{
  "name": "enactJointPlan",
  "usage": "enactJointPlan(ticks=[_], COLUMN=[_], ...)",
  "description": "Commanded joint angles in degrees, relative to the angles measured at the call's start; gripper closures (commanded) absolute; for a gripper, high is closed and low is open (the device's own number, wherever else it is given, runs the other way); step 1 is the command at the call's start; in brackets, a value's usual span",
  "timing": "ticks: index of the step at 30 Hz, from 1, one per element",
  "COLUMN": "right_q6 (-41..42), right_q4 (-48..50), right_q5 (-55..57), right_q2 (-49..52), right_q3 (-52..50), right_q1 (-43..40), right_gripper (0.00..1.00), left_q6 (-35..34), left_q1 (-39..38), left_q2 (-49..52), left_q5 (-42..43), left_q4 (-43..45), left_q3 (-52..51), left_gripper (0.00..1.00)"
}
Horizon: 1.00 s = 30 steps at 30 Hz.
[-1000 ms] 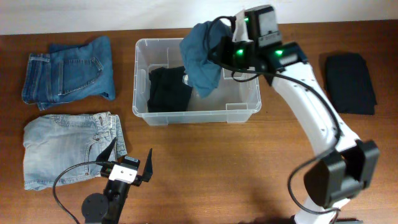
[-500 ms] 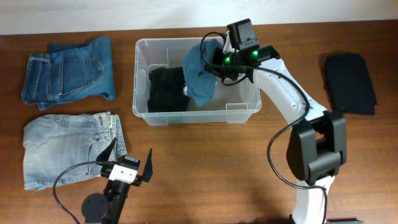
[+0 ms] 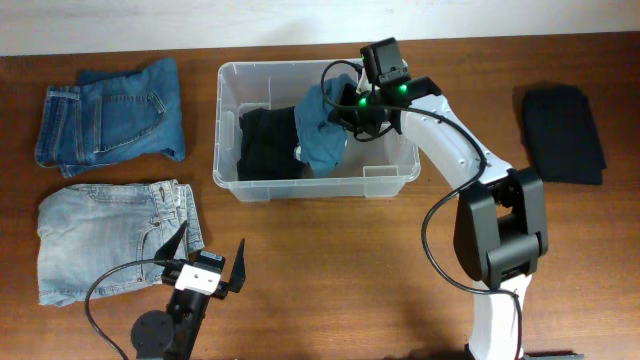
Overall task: Pack container
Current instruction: 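Press the light-blue denim down beside the black garment with the right gripper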
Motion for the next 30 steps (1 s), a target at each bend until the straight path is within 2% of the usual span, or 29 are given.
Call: enactJointPlan(ticks=[1, 5, 9, 10, 12, 15, 16, 22, 30], right_q6=[0.9, 0.9, 0.9, 0.9, 0.6, -0.9, -1.0, -4.2, -11.8], right_q4=[0.3, 0.4, 0.0, -0.1, -0.3, -0.6, -1.1, -2.1, -5.0], right_q5=[-0.3, -1.6, -2.1, -2.1, -1.5, -1.4, -1.4, -0.7, -3.1], right_q2=[1.7, 3.2, 4.2, 4.3, 4.3, 4.3, 4.3, 4.3, 4.2], right_q3=[0.0, 0.0, 0.0, 0.0, 0.0, 0.0, 0.0, 0.1, 2.8], right_q1=[0.4, 0.4, 0.4, 0.4, 0.4, 0.4, 0.4, 0.4, 0.4], right_gripper=[0.89, 0.83, 0.69, 0.56, 0.39, 0.21, 0.18, 0.09, 0.06], left_q6=[0.7, 0.7, 0.6, 0.6, 0.6, 0.6, 0.6, 0.6, 0.7], left_q1=[0.3, 0.3, 0.3, 0.3, 0.3, 0.3, 0.3, 0.3, 0.3], left_q2=[-0.3, -0.3, -0.3, -0.3, -0.3, -0.3, -0.3, -0.3, -0.3], left_q5=[0.0, 0.0, 0.0, 0.0, 0.0, 0.0, 0.0, 0.0, 0.0], left_q4=[-0.4, -0.4, -0.4, -0.4, -0.4, -0.4, -0.4, -0.4, -0.4], left_q3=[-0.1, -0.1, -0.1, -0.1, -0.1, -0.1, -0.1, -0.1, -0.1], left_gripper=[0.01, 0.01, 0.01, 0.01, 0.01, 0.01, 0.01, 0.01, 0.01])
